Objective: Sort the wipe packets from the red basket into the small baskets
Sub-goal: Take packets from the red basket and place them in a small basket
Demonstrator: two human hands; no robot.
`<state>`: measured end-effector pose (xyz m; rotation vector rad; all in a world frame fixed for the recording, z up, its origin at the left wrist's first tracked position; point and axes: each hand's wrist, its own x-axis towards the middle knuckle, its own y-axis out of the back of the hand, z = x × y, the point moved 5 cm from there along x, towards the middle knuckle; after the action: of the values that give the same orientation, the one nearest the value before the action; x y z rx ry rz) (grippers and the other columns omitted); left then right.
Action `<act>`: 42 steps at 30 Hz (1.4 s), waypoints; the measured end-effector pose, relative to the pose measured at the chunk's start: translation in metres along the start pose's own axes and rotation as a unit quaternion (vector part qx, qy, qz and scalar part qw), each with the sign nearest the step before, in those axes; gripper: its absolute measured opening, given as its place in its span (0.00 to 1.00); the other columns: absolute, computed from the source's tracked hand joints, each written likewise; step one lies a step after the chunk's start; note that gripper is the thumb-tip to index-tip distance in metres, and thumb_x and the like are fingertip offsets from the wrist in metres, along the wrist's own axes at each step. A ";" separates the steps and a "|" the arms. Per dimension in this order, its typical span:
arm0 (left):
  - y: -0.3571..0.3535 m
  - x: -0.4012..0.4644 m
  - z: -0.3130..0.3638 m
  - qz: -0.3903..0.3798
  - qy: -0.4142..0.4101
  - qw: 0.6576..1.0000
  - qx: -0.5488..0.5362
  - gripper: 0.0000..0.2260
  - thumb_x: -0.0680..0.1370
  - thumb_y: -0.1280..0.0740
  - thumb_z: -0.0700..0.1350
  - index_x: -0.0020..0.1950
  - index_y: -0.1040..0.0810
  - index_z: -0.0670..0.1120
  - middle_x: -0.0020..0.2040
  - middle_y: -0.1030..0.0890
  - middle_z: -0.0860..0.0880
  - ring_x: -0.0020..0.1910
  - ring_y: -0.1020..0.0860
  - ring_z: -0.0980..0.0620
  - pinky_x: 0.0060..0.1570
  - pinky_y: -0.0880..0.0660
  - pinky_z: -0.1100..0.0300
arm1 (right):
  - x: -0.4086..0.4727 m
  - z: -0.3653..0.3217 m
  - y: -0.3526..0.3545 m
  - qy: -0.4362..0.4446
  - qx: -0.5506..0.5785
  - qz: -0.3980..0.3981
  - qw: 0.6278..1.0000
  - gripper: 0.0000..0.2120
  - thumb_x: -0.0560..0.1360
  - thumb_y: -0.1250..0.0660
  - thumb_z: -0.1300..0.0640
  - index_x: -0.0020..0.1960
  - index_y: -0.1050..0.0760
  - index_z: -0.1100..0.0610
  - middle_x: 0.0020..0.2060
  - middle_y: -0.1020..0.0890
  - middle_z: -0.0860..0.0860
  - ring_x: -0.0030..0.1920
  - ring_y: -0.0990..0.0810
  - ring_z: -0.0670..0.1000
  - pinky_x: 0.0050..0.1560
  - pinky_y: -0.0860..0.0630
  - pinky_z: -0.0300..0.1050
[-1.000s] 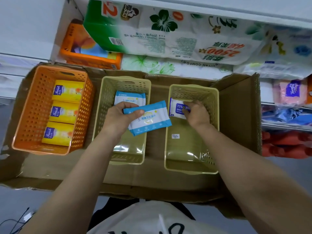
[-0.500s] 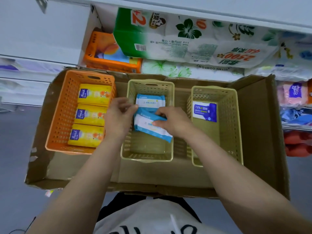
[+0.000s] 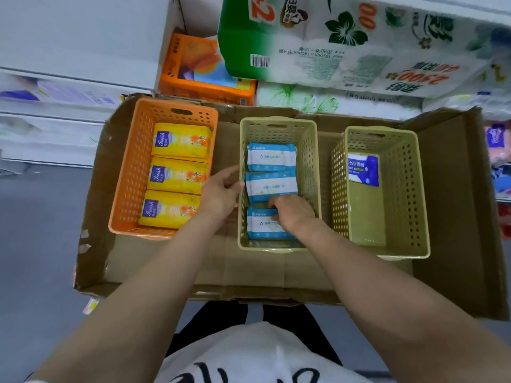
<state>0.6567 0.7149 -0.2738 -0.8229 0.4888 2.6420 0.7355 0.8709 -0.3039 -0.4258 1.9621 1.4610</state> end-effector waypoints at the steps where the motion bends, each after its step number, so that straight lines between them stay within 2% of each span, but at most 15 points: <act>1: 0.000 0.001 0.001 -0.001 0.000 1.000 0.001 0.18 0.80 0.34 0.41 0.68 0.25 0.56 0.60 0.22 0.52 0.56 0.21 0.51 0.49 0.18 0.51 | 0.001 -0.002 -0.001 0.006 -0.011 -0.001 1.000 0.18 0.79 0.35 0.57 0.68 0.27 0.49 0.62 0.23 0.55 0.62 0.24 0.56 0.61 0.26 0.49; 4: -0.001 0.003 0.001 -0.008 -0.002 1.000 0.009 0.18 0.79 0.33 0.42 0.66 0.24 0.58 0.62 0.20 0.51 0.60 0.21 0.49 0.54 0.20 0.47 | 0.007 -0.007 -0.002 0.013 -0.049 0.009 0.999 0.19 0.79 0.35 0.57 0.70 0.27 0.49 0.61 0.23 0.56 0.62 0.26 0.56 0.61 0.26 0.50; 7: -0.001 0.005 0.002 -0.003 -0.012 1.000 0.023 0.18 0.79 0.33 0.42 0.68 0.25 0.56 0.64 0.21 0.50 0.62 0.23 0.48 0.56 0.21 0.46 | 0.010 -0.007 -0.006 0.004 -0.076 0.042 0.996 0.16 0.79 0.35 0.57 0.66 0.24 0.51 0.57 0.21 0.54 0.60 0.26 0.55 0.58 0.24 0.51; 10: -0.001 0.007 -0.001 0.000 -0.019 0.999 0.028 0.19 0.79 0.33 0.42 0.69 0.25 0.55 0.66 0.23 0.49 0.64 0.24 0.48 0.56 0.21 0.45 | 0.010 -0.006 -0.011 -0.018 -0.068 0.075 0.995 0.13 0.78 0.35 0.60 0.62 0.24 0.54 0.55 0.20 0.54 0.58 0.26 0.54 0.53 0.22 0.50; 14: -0.003 0.006 -0.003 0.010 -0.021 0.999 0.030 0.18 0.80 0.34 0.42 0.68 0.25 0.57 0.64 0.21 0.50 0.63 0.23 0.48 0.54 0.20 0.45 | 0.010 -0.005 -0.013 -0.031 -0.054 0.093 0.994 0.13 0.77 0.33 0.58 0.61 0.26 0.55 0.55 0.21 0.54 0.58 0.25 0.55 0.52 0.23 0.50; 18: -0.006 0.003 0.001 0.038 -0.036 0.997 0.055 0.18 0.80 0.34 0.41 0.69 0.25 0.54 0.65 0.21 0.50 0.63 0.23 0.49 0.53 0.19 0.49 | 0.010 -0.006 -0.015 -0.027 -0.052 0.076 0.995 0.16 0.77 0.32 0.58 0.64 0.28 0.57 0.58 0.23 0.55 0.60 0.26 0.55 0.56 0.25 0.49; 21: -0.006 0.000 0.006 0.062 -0.035 0.993 0.097 0.18 0.80 0.34 0.42 0.69 0.26 0.53 0.66 0.23 0.50 0.64 0.25 0.50 0.52 0.22 0.58 | 0.009 -0.005 -0.012 -0.011 -0.038 0.057 0.998 0.16 0.78 0.33 0.57 0.65 0.28 0.58 0.59 0.23 0.56 0.61 0.26 0.56 0.58 0.26 0.50; 26: 0.011 -0.016 0.018 0.064 -0.010 0.992 0.111 0.19 0.79 0.32 0.45 0.70 0.27 0.47 0.64 0.22 0.45 0.59 0.22 0.44 0.57 0.22 0.46 | -0.002 -0.001 0.013 0.009 -0.004 -0.006 1.000 0.19 0.77 0.34 0.49 0.65 0.27 0.55 0.61 0.22 0.54 0.60 0.23 0.55 0.58 0.25 0.48; 30: 0.052 -0.044 0.033 0.061 -0.039 0.990 0.122 0.17 0.79 0.34 0.50 0.65 0.24 0.45 0.58 0.19 0.42 0.56 0.21 0.42 0.55 0.22 0.50 | -0.018 -0.013 0.058 0.039 -0.018 -0.009 0.999 0.21 0.79 0.34 0.47 0.68 0.28 0.55 0.65 0.24 0.54 0.63 0.25 0.55 0.60 0.27 0.46; 33: 0.099 -0.070 0.042 0.074 -0.059 0.979 0.180 0.17 0.80 0.35 0.52 0.66 0.24 0.46 0.61 0.21 0.46 0.59 0.23 0.44 0.52 0.28 0.58 | -0.037 -0.035 0.104 0.051 -0.027 0.040 0.998 0.21 0.79 0.35 0.47 0.70 0.29 0.54 0.67 0.24 0.53 0.65 0.25 0.55 0.62 0.27 0.47; 35: 0.138 -0.092 0.045 0.085 -0.085 0.972 0.203 0.17 0.80 0.35 0.52 0.66 0.23 0.47 0.61 0.21 0.47 0.59 0.22 0.45 0.50 0.30 0.59 | -0.055 -0.061 0.134 0.062 -0.038 0.093 0.993 0.20 0.79 0.35 0.47 0.69 0.27 0.53 0.65 0.22 0.52 0.64 0.24 0.55 0.60 0.27 0.47; 38: 0.206 -0.124 0.043 0.119 -0.146 0.953 0.235 0.16 0.78 0.33 0.50 0.65 0.22 0.46 0.60 0.20 0.45 0.59 0.23 0.46 0.56 0.28 0.57 | -0.091 -0.116 0.167 0.092 -0.049 0.190 0.976 0.18 0.79 0.34 0.49 0.66 0.25 0.53 0.62 0.20 0.53 0.60 0.22 0.55 0.55 0.26 0.48; 42: 0.314 -0.160 0.020 0.186 -0.208 0.914 0.296 0.17 0.79 0.34 0.51 0.66 0.24 0.47 0.62 0.23 0.45 0.64 0.27 0.45 0.62 0.32 0.54 | -0.136 -0.202 0.177 0.144 -0.002 0.296 0.944 0.17 0.79 0.34 0.50 0.67 0.26 0.51 0.62 0.22 0.50 0.61 0.23 0.53 0.54 0.29 0.45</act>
<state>0.6439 0.4116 -0.0936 0.0292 1.3321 2.6239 0.6683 0.7232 -0.0502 -0.0388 2.4611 1.8454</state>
